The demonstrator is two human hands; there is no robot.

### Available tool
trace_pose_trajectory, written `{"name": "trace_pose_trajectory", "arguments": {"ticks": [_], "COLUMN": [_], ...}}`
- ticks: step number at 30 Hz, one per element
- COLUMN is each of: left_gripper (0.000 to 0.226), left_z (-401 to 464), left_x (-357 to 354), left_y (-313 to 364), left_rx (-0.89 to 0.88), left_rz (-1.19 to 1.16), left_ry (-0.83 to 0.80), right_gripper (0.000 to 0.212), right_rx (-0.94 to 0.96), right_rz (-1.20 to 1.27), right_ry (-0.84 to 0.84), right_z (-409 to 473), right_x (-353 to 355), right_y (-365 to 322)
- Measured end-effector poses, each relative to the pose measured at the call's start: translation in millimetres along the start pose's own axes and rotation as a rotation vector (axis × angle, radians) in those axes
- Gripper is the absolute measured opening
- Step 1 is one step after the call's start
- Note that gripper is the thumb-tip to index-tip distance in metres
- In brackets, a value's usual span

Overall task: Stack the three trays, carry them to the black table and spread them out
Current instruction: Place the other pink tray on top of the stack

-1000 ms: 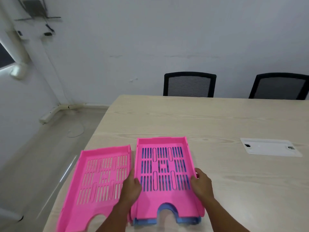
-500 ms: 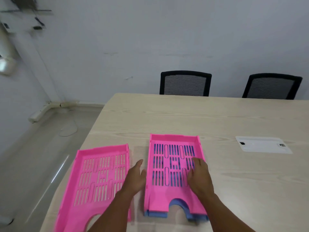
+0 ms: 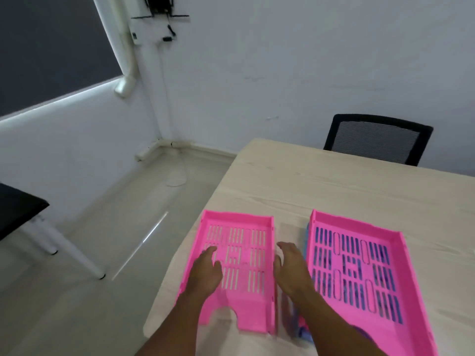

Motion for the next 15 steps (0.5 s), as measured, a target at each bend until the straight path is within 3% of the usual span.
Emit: {"name": "trace_pose_trajectory", "arguments": {"ticks": [3, 7, 10, 15], "left_gripper": [0.055, 0.07, 0.067, 0.046], "left_z": [4, 7, 7, 13], "left_x": [14, 12, 4, 17], "left_y": [-34, -69, -81, -84], "left_rx": [0.095, 0.234, 0.258, 0.241], "left_rz": [0.053, 0.037, 0.048, -0.056], "left_ry": [0.013, -0.065, -0.147, -0.042], "right_gripper": [0.047, 0.058, 0.062, 0.038], "right_rx": [-0.029, -0.292, -0.413, -0.467], "right_rz": [-0.003, 0.073, 0.06, 0.085], "right_ry": [-0.04, -0.026, -0.041, 0.067], "right_z": [-1, -9, -19, -17], "right_x": [-30, -57, -73, -59], "right_y": [-11, 9, 28, 17]}}
Point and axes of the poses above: each hand's wrist, its own z-axis towards the middle knuckle, its own x-axis out of the back of the hand, y = z × x, the point moved 5 cm from there along z, towards the middle knuckle, and after that the axes turned 9 degrees about z, right-handed, at the moved point
